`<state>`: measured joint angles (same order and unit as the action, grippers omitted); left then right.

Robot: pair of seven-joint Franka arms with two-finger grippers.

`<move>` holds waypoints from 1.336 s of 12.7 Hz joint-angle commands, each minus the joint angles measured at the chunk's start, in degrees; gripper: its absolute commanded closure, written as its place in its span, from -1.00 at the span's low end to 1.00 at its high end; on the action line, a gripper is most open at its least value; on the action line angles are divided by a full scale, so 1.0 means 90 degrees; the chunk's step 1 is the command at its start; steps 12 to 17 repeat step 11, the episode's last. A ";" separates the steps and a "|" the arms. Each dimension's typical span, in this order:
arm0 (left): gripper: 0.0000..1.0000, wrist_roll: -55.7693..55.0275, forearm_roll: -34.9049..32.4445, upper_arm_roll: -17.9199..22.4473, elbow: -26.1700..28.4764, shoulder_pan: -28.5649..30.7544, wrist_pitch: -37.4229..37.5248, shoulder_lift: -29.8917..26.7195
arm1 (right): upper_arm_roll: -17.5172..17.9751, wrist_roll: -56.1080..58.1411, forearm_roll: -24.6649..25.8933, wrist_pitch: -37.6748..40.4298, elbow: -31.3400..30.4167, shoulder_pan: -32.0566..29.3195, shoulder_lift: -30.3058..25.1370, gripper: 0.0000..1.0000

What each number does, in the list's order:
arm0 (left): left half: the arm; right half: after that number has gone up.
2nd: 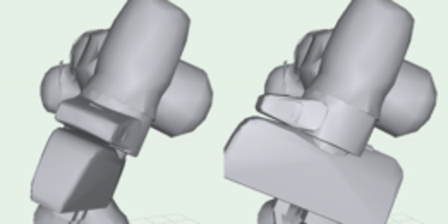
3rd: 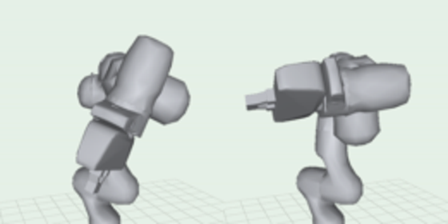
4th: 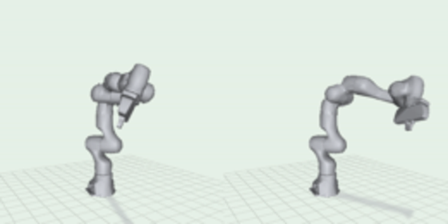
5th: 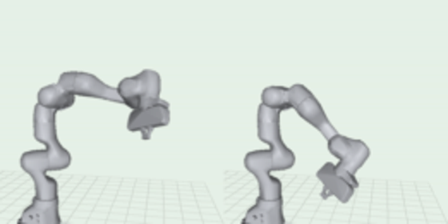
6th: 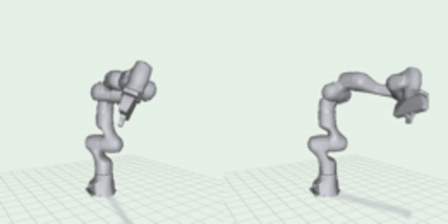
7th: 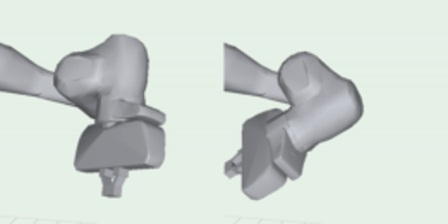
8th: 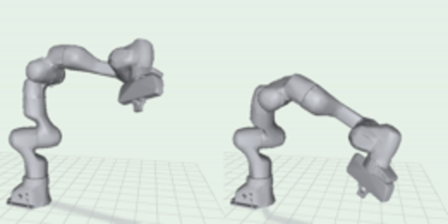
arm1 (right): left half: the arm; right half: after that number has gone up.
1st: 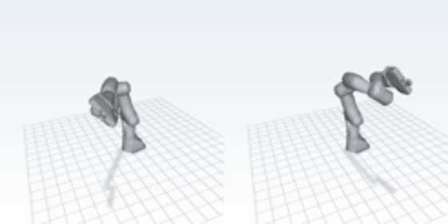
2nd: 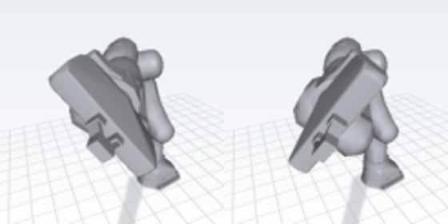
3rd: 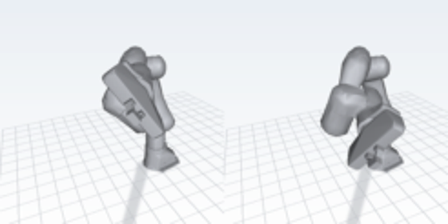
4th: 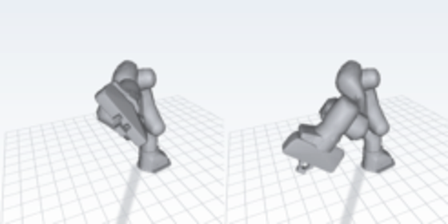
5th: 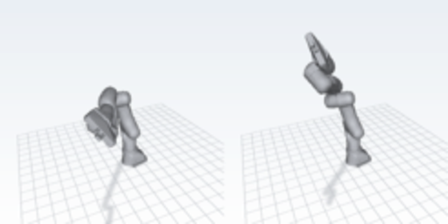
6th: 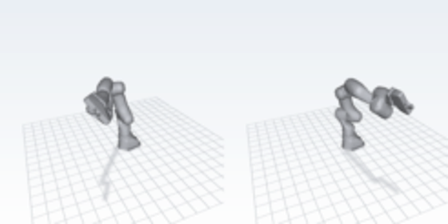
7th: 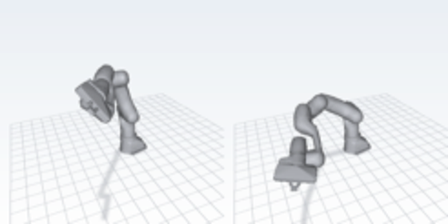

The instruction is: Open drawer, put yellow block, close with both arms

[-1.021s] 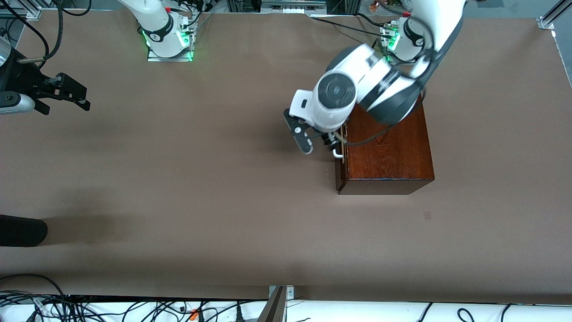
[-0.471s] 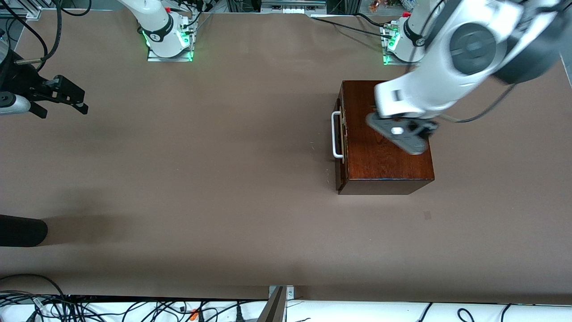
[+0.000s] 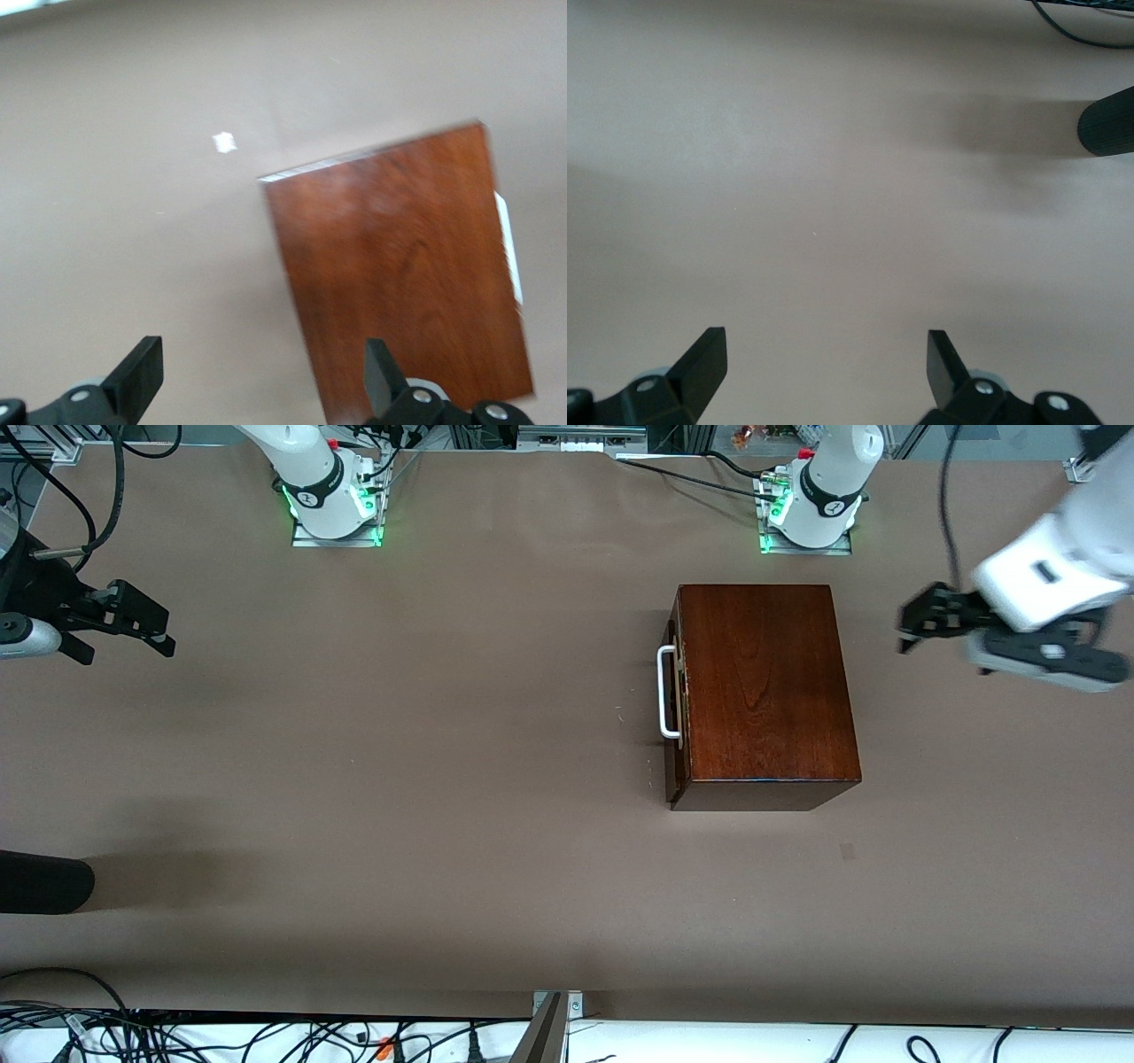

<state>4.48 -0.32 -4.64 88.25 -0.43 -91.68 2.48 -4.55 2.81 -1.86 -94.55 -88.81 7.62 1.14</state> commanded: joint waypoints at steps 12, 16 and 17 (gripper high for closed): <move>-1.00 -0.0645 0.0075 0.0476 0.1229 -0.0392 -0.0390 -0.0656 | 0.0008 0.0010 -0.0076 0.0085 0.0103 -0.0045 0.0049 -1.00; -1.00 -0.0645 0.0075 0.0476 0.1229 -0.0392 -0.0390 -0.0656 | 0.0008 0.0010 -0.0076 0.0085 0.0103 -0.0045 0.0049 -1.00; -1.00 -0.0645 0.0075 0.0476 0.1229 -0.0392 -0.0390 -0.0656 | 0.0008 0.0010 -0.0076 0.0085 0.0103 -0.0045 0.0049 -1.00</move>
